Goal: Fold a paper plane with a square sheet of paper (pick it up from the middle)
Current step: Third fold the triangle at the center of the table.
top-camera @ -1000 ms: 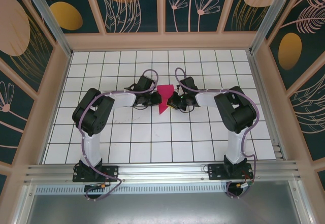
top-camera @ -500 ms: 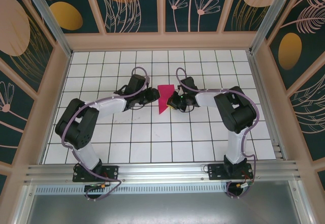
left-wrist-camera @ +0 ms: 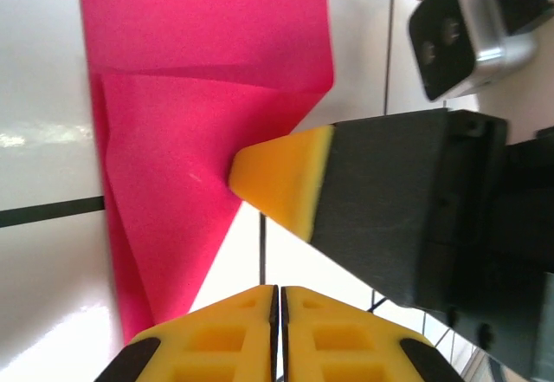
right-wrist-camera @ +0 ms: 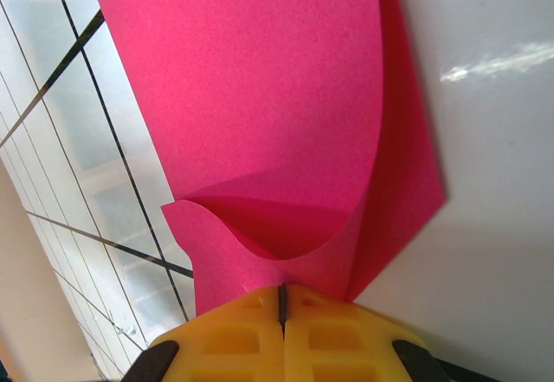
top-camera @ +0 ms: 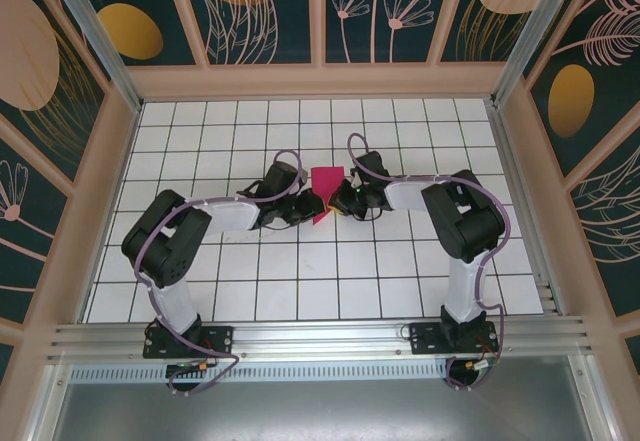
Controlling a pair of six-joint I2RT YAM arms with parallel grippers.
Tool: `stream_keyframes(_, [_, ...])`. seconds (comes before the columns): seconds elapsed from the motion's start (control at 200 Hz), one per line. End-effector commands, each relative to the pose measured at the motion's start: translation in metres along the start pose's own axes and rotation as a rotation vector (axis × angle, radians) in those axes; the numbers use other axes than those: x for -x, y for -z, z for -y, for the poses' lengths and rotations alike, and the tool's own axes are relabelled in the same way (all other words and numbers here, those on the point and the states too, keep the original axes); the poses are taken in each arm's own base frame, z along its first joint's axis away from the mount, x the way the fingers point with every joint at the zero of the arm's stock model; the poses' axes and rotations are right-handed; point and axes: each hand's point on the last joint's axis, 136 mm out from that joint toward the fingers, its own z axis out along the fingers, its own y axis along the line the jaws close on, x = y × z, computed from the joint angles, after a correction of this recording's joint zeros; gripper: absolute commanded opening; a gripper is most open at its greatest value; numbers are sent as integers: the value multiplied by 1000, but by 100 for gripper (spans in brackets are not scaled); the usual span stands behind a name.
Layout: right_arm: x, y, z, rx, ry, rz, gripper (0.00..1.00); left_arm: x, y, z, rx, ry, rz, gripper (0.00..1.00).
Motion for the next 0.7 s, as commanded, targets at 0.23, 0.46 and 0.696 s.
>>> stream_keyframes(0.23, [-13, -14, 53, -162, -84, -20, 0, -3, -13, -19, 62, 12, -21, 14])
stream_keyframes(0.46, [-13, -15, 54, -163, -85, -23, 0, -2, -13, -32, 116, 6, -6, 13])
stream_keyframes(0.696, [-13, -15, 55, -165, -85, -24, 0, -3, -14, -40, 147, 7, -7, 13])
